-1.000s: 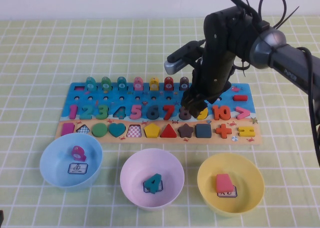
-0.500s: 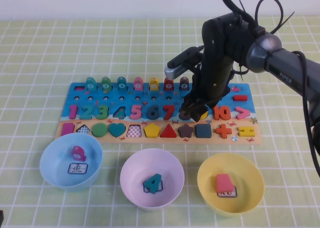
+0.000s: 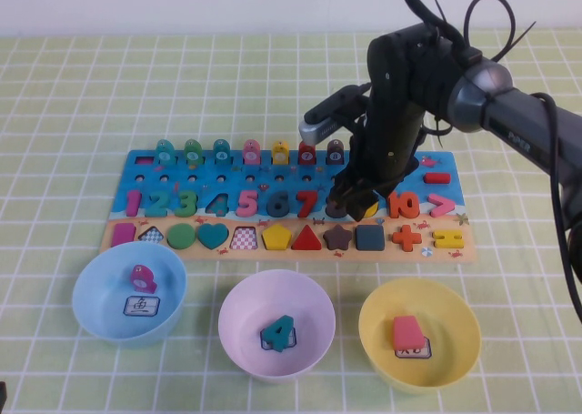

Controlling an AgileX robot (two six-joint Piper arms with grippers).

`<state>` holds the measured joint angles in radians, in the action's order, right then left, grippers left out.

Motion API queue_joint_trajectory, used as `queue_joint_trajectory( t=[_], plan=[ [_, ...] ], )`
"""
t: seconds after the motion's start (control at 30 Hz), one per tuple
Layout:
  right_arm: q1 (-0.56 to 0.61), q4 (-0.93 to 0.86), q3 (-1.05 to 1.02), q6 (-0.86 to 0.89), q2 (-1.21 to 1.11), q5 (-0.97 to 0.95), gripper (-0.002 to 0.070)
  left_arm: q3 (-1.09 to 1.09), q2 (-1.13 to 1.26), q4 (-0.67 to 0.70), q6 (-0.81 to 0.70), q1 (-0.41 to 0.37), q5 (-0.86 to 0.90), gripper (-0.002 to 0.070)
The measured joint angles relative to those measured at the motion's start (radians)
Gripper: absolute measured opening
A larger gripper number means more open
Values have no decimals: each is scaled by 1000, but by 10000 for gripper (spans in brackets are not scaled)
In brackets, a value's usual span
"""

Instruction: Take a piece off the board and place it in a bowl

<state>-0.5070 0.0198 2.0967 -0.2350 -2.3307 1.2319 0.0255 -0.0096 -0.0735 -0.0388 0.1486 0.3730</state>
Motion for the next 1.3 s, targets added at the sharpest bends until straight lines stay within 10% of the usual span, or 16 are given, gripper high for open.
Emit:
queue_joint_trajectory(
  t=[1.3],
  plan=[
    [-44, 65, 143, 34, 121, 7, 321, 0, 0, 0, 0, 0, 0, -5]
  ],
)
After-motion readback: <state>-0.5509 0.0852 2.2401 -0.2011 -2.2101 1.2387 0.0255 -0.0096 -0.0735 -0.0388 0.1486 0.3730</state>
